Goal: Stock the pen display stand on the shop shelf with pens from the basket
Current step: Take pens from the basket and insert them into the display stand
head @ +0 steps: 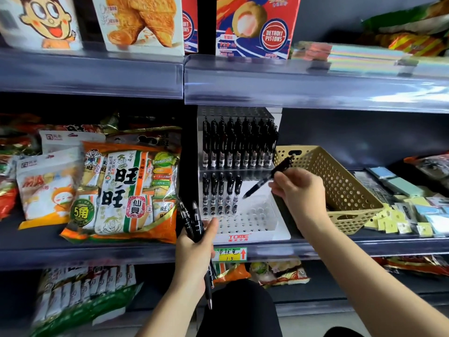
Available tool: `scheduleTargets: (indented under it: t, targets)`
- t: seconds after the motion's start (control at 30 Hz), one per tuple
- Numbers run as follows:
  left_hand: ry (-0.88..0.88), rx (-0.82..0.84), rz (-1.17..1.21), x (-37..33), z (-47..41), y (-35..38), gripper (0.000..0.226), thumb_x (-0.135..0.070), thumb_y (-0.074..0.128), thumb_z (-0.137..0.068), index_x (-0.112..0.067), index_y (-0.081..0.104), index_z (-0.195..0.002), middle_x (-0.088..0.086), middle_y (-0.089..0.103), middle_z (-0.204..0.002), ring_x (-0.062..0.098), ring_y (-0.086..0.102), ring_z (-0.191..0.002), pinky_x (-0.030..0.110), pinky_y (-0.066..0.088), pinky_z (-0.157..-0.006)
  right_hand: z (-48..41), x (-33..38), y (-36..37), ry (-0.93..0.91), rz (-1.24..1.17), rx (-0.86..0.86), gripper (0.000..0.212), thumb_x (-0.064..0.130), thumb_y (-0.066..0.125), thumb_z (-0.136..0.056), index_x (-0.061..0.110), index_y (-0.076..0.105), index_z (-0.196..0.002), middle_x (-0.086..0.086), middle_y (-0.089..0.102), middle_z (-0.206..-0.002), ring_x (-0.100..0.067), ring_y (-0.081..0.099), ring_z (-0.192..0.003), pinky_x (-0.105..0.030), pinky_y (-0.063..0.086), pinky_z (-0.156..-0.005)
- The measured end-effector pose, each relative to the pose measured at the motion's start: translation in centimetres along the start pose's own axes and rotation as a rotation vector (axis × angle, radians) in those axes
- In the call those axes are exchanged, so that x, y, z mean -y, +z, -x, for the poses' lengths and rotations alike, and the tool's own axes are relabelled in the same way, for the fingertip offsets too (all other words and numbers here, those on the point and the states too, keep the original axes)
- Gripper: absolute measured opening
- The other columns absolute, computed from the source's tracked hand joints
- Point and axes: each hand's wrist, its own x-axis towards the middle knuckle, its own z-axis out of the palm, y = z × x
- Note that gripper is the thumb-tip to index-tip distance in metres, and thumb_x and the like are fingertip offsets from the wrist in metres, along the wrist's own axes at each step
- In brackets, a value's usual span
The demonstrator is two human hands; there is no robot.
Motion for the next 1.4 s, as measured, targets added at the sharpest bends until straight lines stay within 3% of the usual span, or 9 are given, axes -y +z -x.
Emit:
scheduleTargets:
  t: [0.2, 0.3, 0.4, 0.63, 0.73, 0.87, 1.13, 1.3, 1.4]
  targets:
    - [-0.093, 0.008, 0.122, 0.8, -1.1, -1.0, 0.016, -0.030, 0.064, -0.087, -0.015, 0.065, -0.093, -0.005, 0.043, -0.046, 0.015, 0.044, -0.048, 0.033, 0.040, -0.058, -1.6, 0.0, 2.4, -0.289, 0.451, -0.019, 0.010, 0.019, 0.064, -0.087, 0.011, 0.070, -0.085, 0.001, 0.068, -0.072, -0.009, 0.064, -0.067, -0.007, 0.047, -0.062]
    - [-0.136, 0.012, 0.172, 1.1, -1.4, -1.5, 0.016, -0.027, 0.063, -0.088, -0.014, 0.065, -0.096, -0.001, 0.048, -0.054, 0.017, 0.047, -0.051, 0.032, 0.040, -0.058, -1.9, -0.3, 3.2, -0.290, 0.463, -0.018, 0.012, 0.019, 0.065, -0.087, 0.008, 0.070, -0.088, 0.000, 0.068, -0.074, -0.012, 0.064, -0.069, -0.017, 0.049, -0.066]
    - [-0.176, 0.014, 0.208, 1.2, -1.6, -2.0, 0.022, -0.029, 0.065, -0.086, -0.013, 0.064, -0.100, 0.003, 0.054, -0.065, 0.018, 0.051, -0.057, 0.030, 0.041, -0.059, -2.2, -0.8, 3.6, -0.282, 0.496, -0.002, 0.011, 0.018, 0.064, -0.087, 0.008, 0.070, -0.087, -0.001, 0.068, -0.075, -0.010, 0.061, -0.067, -0.009, 0.043, -0.059]
    - [-0.221, 0.015, 0.248, 0.8, -1.5, -2.1, 0.025, -0.031, 0.067, -0.084, -0.010, 0.059, -0.095, 0.011, 0.062, -0.090, 0.017, 0.059, -0.066, 0.029, 0.045, -0.055, -2.7, -2.6, 3.9, -0.245, 0.531, 0.081, 0.008, 0.013, 0.065, -0.086, 0.007, 0.070, -0.086, -0.005, 0.070, -0.078, -0.016, 0.064, -0.070, -0.022, 0.052, -0.065]
    - [-0.207, 0.007, 0.231, 0.9, -1.6, -2.3, 0.026, -0.034, 0.068, -0.083, -0.010, 0.059, -0.090, 0.007, 0.061, -0.080, 0.017, 0.060, -0.067, 0.030, 0.044, -0.059, -2.8, -3.3, 4.1, -0.249, 0.627, 0.126, 0.009, 0.015, 0.066, -0.085, 0.010, 0.069, -0.080, -0.002, 0.069, -0.079, -0.010, 0.061, -0.068, -0.010, 0.042, -0.058]
    - [-0.187, -0.007, 0.202, 1.2, -1.6, -2.7, 0.031, -0.037, 0.071, -0.077, -0.009, 0.062, -0.083, -0.003, 0.064, -0.059, 0.018, 0.061, -0.067, 0.032, 0.043, -0.064, -2.8, -4.0, 4.3, -0.191, 0.707, 0.161, 0.011, 0.020, 0.067, -0.085, 0.011, 0.069, -0.079, -0.002, 0.069, -0.080, -0.015, 0.063, -0.070, -0.020, 0.047, -0.062]
    - [-0.167, -0.022, 0.160, 0.9, -1.1, -3.0, 0.033, -0.041, 0.070, -0.075, -0.009, 0.066, -0.081, 0.001, 0.068, -0.068, 0.018, 0.058, -0.064, 0.032, 0.046, -0.065, -2.7, -3.9, 4.4, -0.160, 0.743, 0.171, 0.012, 0.023, 0.066, -0.086, 0.012, 0.069, -0.083, -0.005, 0.071, -0.086, -0.019, 0.065, -0.075, -0.026, 0.052, -0.068]
    - [-0.142, 0.027, 0.123, 0.3, -0.5, -2.7, 0.049, -0.047, 0.068, -0.063, -0.009, 0.065, -0.092, -0.001, 0.074, -0.073, 0.014, 0.054, -0.056, 0.029, 0.043, -0.060, -1.8, -3.5, 3.9, -0.152, 0.624, 0.074, 0.030, 0.026, 0.067, -0.085, 0.014, 0.064, -0.112, 0.006, 0.068, -0.092, -0.010, 0.061, -0.073, -0.024, 0.049, -0.067]
    - [-0.125, 0.067, 0.119, 0.1, -0.4, -2.3, 0.046, -0.045, 0.067, -0.068, -0.013, 0.063, -0.100, -0.004, 0.075, -0.082, 0.009, 0.060, -0.069, 0.029, 0.045, -0.066, 0.5, -2.3, 3.5, -0.193, 0.535, 0.138, 0.018, 0.024, 0.067, -0.085, 0.011, 0.068, -0.097, 0.009, 0.065, -0.078, -0.007, 0.060, -0.065, -0.021, 0.051, -0.059]
